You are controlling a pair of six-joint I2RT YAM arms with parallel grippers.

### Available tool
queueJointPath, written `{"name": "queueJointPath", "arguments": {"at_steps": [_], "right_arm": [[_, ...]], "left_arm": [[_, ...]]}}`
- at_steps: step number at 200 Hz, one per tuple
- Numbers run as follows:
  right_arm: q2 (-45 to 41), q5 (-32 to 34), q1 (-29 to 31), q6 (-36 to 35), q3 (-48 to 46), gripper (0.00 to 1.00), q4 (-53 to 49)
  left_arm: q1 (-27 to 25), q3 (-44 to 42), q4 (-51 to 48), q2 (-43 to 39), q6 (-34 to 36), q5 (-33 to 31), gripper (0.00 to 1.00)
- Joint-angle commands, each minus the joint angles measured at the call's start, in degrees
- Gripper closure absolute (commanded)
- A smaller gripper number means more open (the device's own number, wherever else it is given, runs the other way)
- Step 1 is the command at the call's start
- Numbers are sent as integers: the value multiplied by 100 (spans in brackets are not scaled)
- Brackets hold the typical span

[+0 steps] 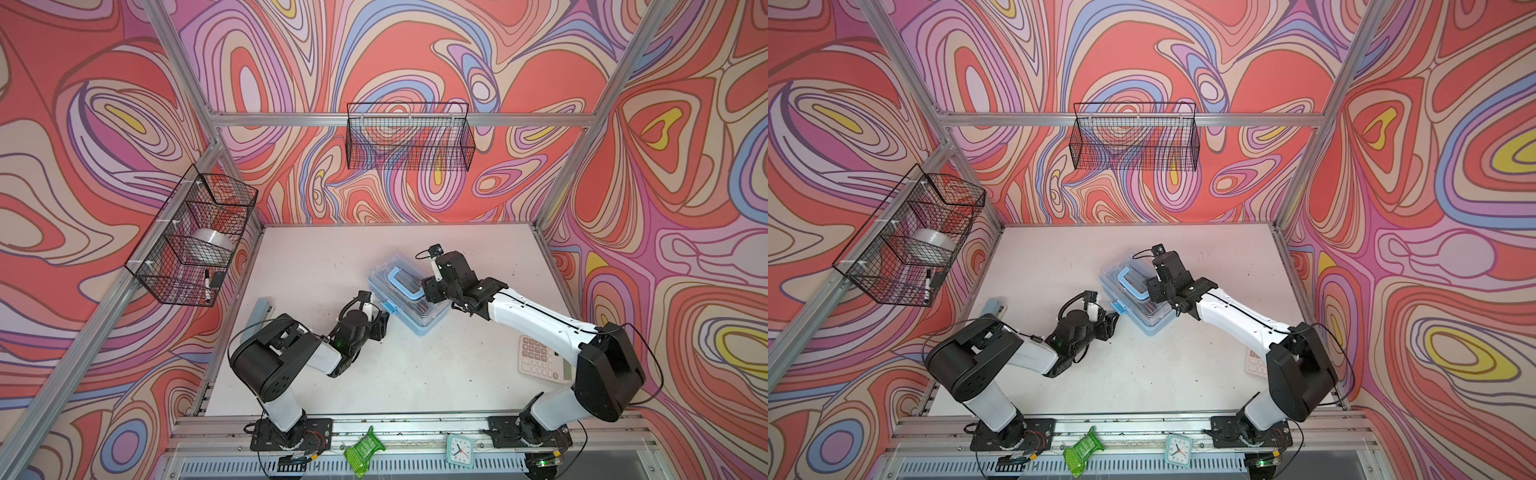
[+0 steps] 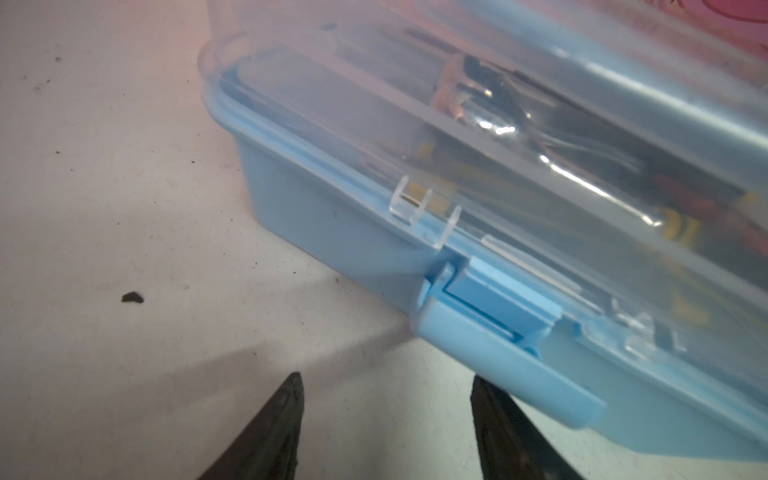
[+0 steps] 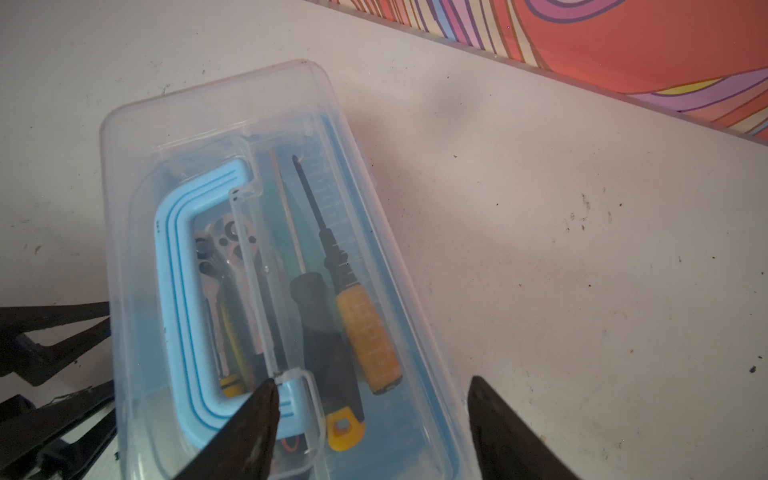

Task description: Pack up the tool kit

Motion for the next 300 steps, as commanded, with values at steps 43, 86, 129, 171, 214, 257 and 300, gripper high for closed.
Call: {"name": "queueJointPath", "arguments": {"at_steps": [43, 86, 129, 171, 214, 257, 300], "right_arm": [[57, -32, -28, -5, -163, 26, 182], [113, -63, -26, -9, -143, 26, 212], [151, -100, -28, 11, -148, 26, 234], [163, -116, -27, 36, -199, 26, 243], [157, -255, -25, -240, -294, 26, 278], [158, -460, -33, -449, -294, 25, 269], [165, -611, -83, -584, -279, 25, 261]], "left_arm": [[30, 118, 205, -331, 136, -54, 36], [30, 191, 76, -433, 154, -43, 36], [30, 254, -46, -486, 154, -18, 36], [30, 290, -30, -503, 136, -16, 36], [30, 316, 238, -388, 206, 164, 36], [199, 183, 751, -37, 399, 889, 36], [267, 66, 968, 11, 729, 1386, 33]]}}
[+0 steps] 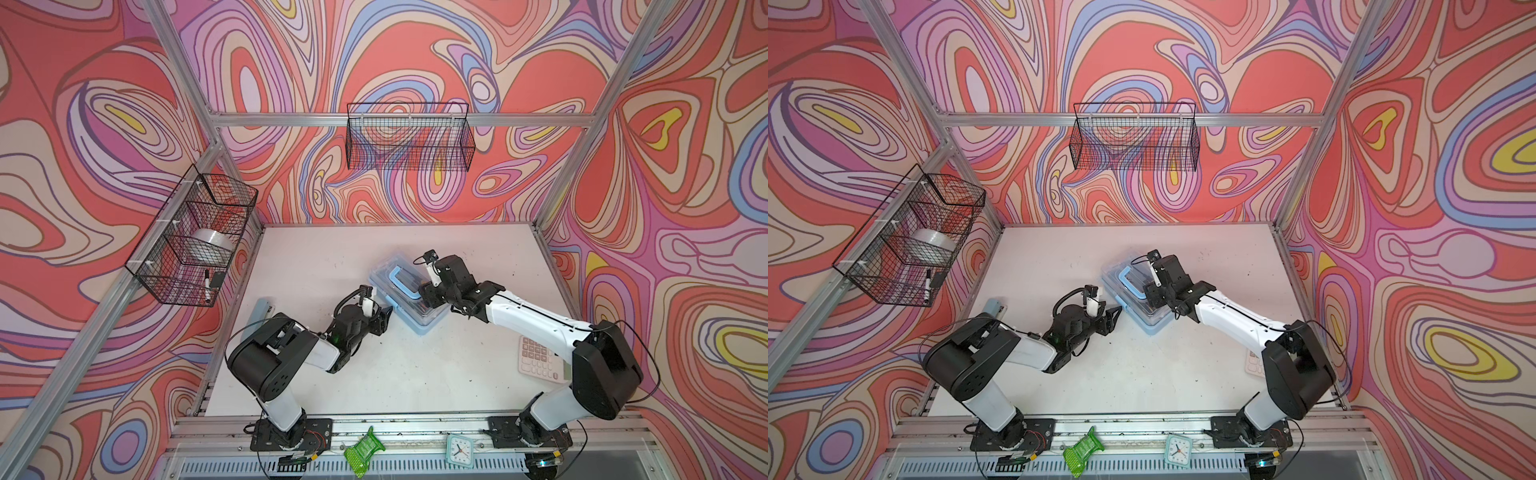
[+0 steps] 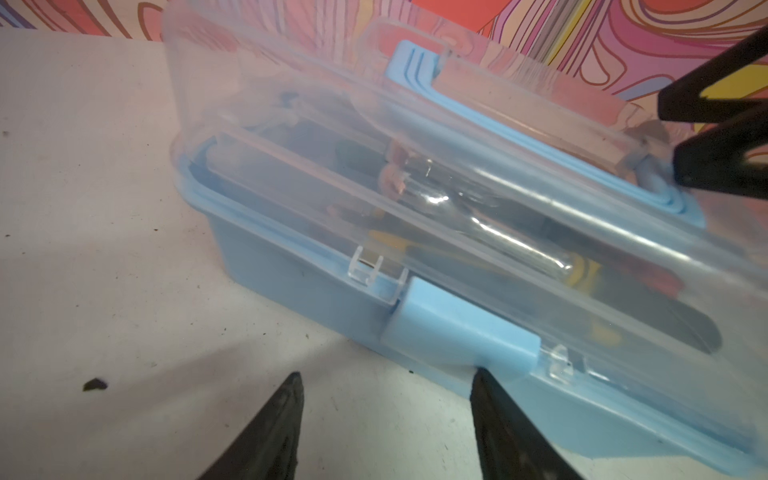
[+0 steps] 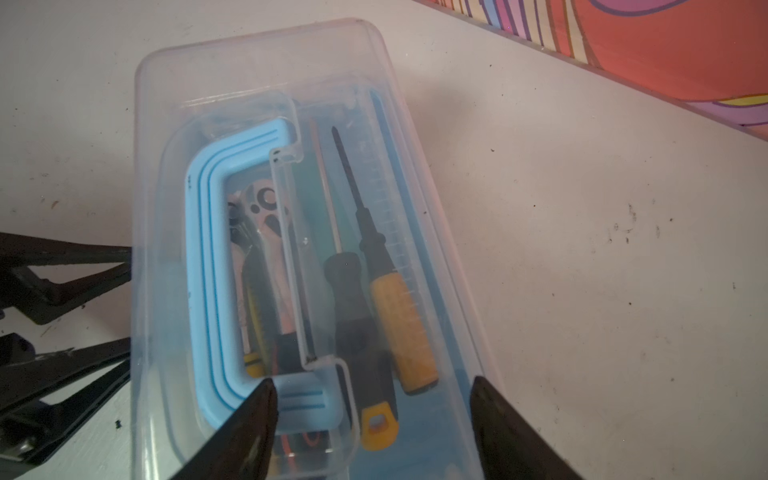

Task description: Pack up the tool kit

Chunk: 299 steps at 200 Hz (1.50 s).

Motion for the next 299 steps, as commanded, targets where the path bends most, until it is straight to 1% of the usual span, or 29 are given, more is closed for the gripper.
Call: {"name": "queueJointPath", "arguments": {"at_steps": [1, 49, 104, 144, 192, 263, 299], "right_arm": [[93, -152, -65, -146, -50, 25, 25], [109, -226, -136, -225, -1, 25, -3], [196, -279, -196, -278, 139, 24, -123], [231, -268, -213, -295, 204, 25, -205], [298, -261, -217, -287, 290, 25, -239], [380, -308, -222, -270, 337, 24, -237], [338, -279, -222, -268, 319, 24, -248]], "left_arm": [[12, -20, 551, 24, 366, 497, 33], [55, -71, 575, 89, 731, 795, 33], [143, -109, 800, 405, 1007, 876, 35], [195, -108, 1118, 647, 994, 861, 36], [205, 60, 1278, 905, 999, 807, 37], [214, 176, 1356, 966, 1124, 840, 36], [214, 280, 1304, 1022, 1132, 893, 37]]}}
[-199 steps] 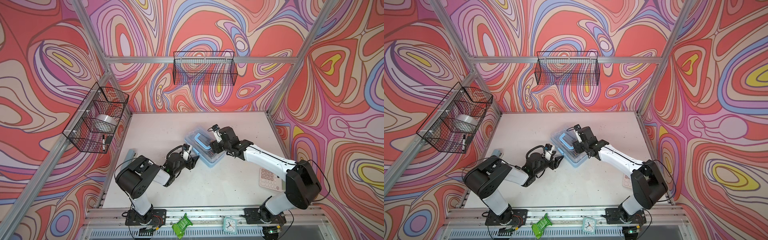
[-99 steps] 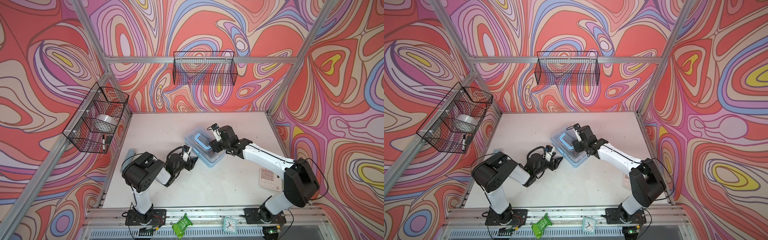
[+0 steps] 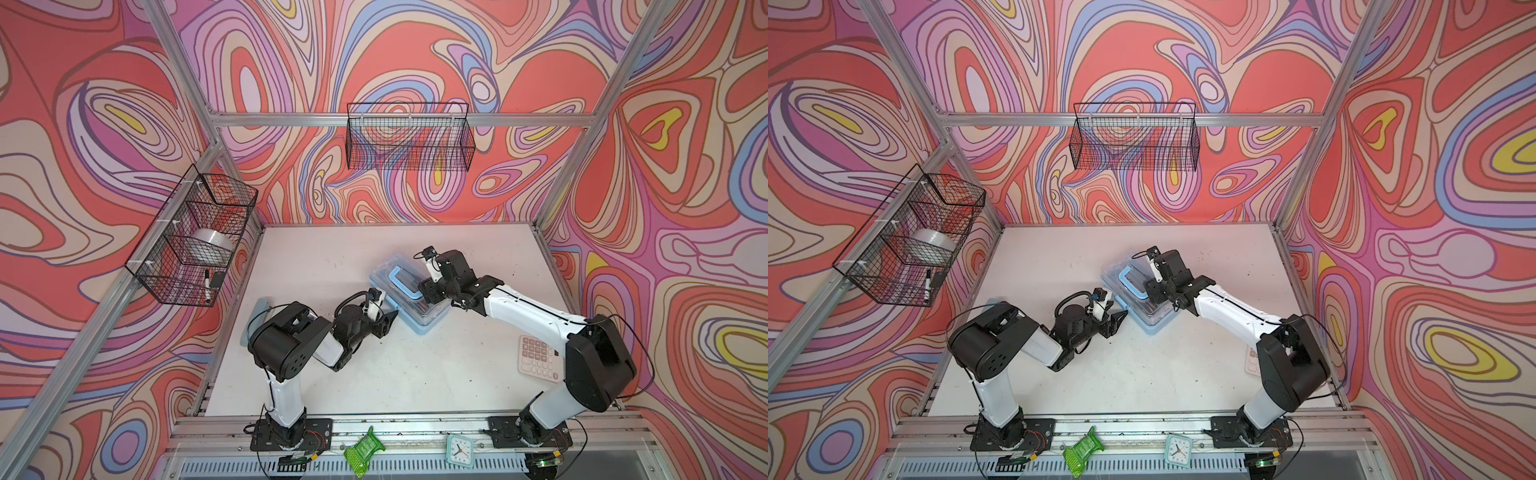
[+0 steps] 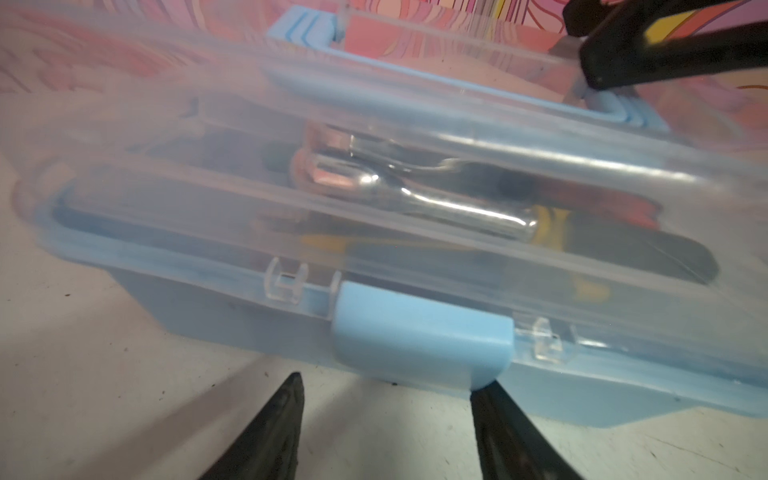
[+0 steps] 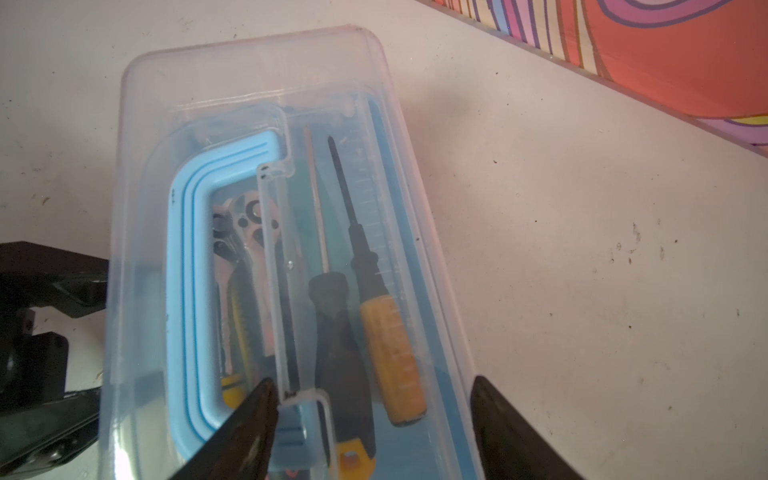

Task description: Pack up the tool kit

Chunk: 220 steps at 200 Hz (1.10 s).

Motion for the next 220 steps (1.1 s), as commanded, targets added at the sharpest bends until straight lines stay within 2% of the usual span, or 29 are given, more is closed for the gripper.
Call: {"name": "queueJointPath", "arguments": {"at_steps": [1, 35, 70, 111, 129, 176, 220], "right_arm": [[75, -45, -17, 7, 48, 24, -187], [60, -34, -21, 22, 27, 24, -187], [69, -32, -21, 19, 35, 24, -187], [89, -45, -27, 16, 45, 25, -204], [85, -45, -30, 11, 46, 25, -208], [78, -42, -29, 20, 46, 25, -200], [84, -23, -35, 20, 35, 25, -187]], "left_arm": [[41, 112, 358, 109, 145, 104, 37], [41, 170, 340, 151, 170, 159, 43], [41, 175, 332, 175, 245, 143, 44], [45, 184, 405, 224, 251, 168, 52], [49, 173, 430, 218, 264, 159, 52], [43, 175, 338, 97, 329, 139, 60], [48, 183, 67, -139, 373, 120, 63]]}}
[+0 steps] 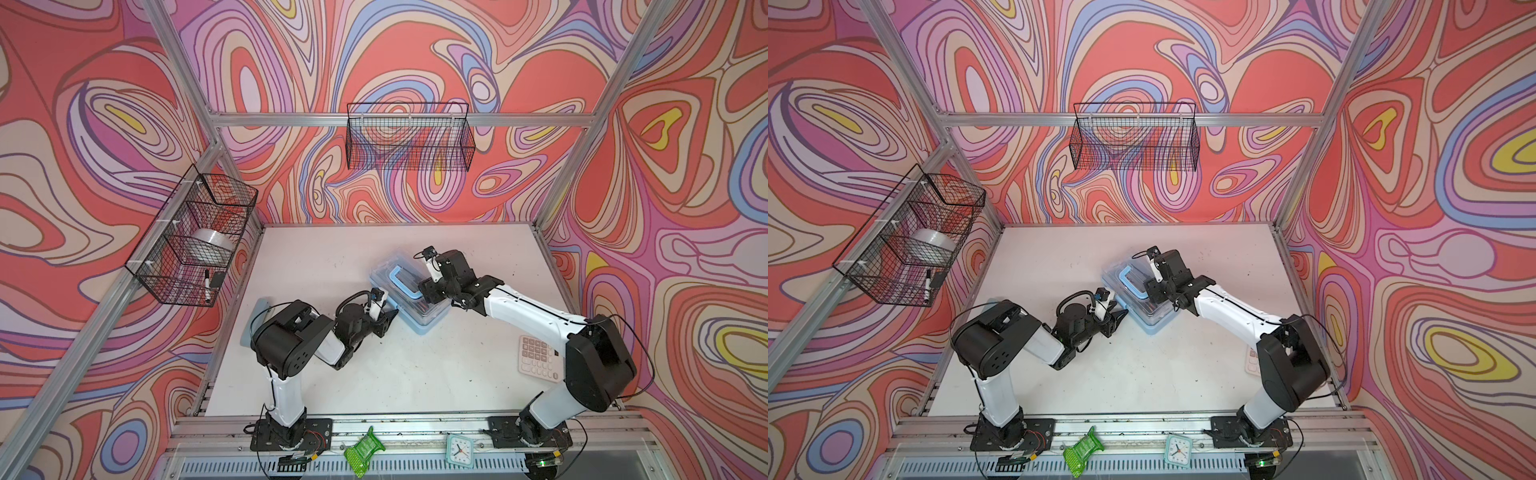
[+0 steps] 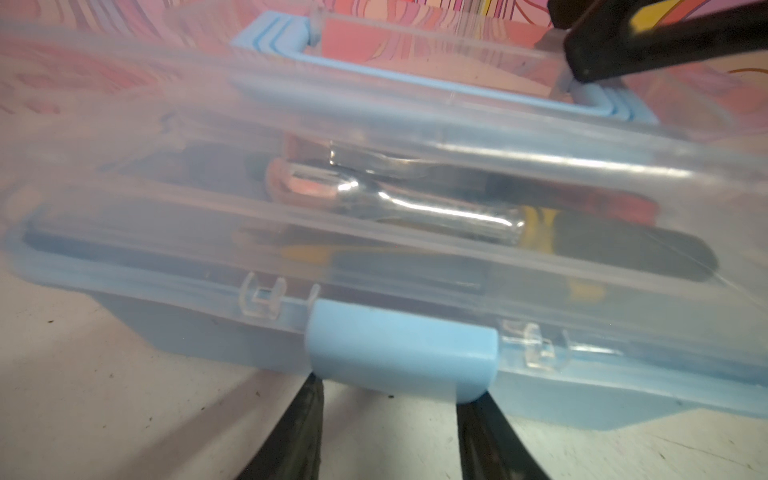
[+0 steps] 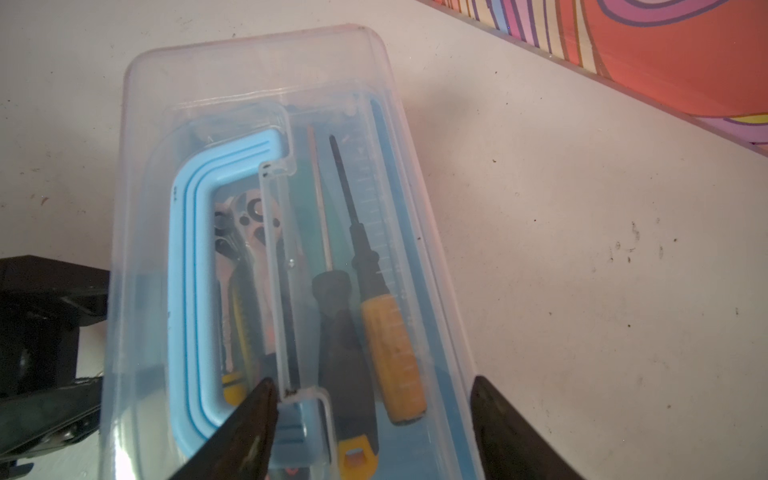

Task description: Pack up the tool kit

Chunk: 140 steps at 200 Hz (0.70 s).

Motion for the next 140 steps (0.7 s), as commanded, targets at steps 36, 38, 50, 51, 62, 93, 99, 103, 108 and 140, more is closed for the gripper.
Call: {"name": "queueJointPath", "arguments": {"at_steps": [36, 38, 50, 51, 62, 93, 99, 103, 108, 140], "right_arm": [[87, -15, -36, 16, 36, 25, -167], [87, -16, -36, 16, 35, 25, -167], [85, -16, -36, 8, 22, 25, -150], [90, -16, -36, 4, 24, 25, -150], [85, -26, -34, 6, 3, 24, -122], [95, -27, -36, -17, -34, 25, -105], [104, -32, -36, -27, -35, 24, -104], [109, -25, -36, -32, -35, 24, -114], [117, -18, -36, -37, -35, 25, -114], [116, -25, -67, -68, -44, 24, -130]], "left_arm": [[43, 94, -210, -435, 172, 6, 66], [42, 85, -225, -451, 177, 2, 66], [42, 84, -261, -480, 186, -15, 66], [42, 85, -264, -483, 179, -13, 65], [42, 85, -267, -485, 180, -33, 62], [45, 120, -320, -392, 269, -149, 55], [50, 137, -304, -352, 306, -169, 54], [49, 150, -296, -331, 311, -178, 53], [50, 155, -298, -304, 337, -200, 53], [50, 206, -303, -207, 431, -219, 48]]}}
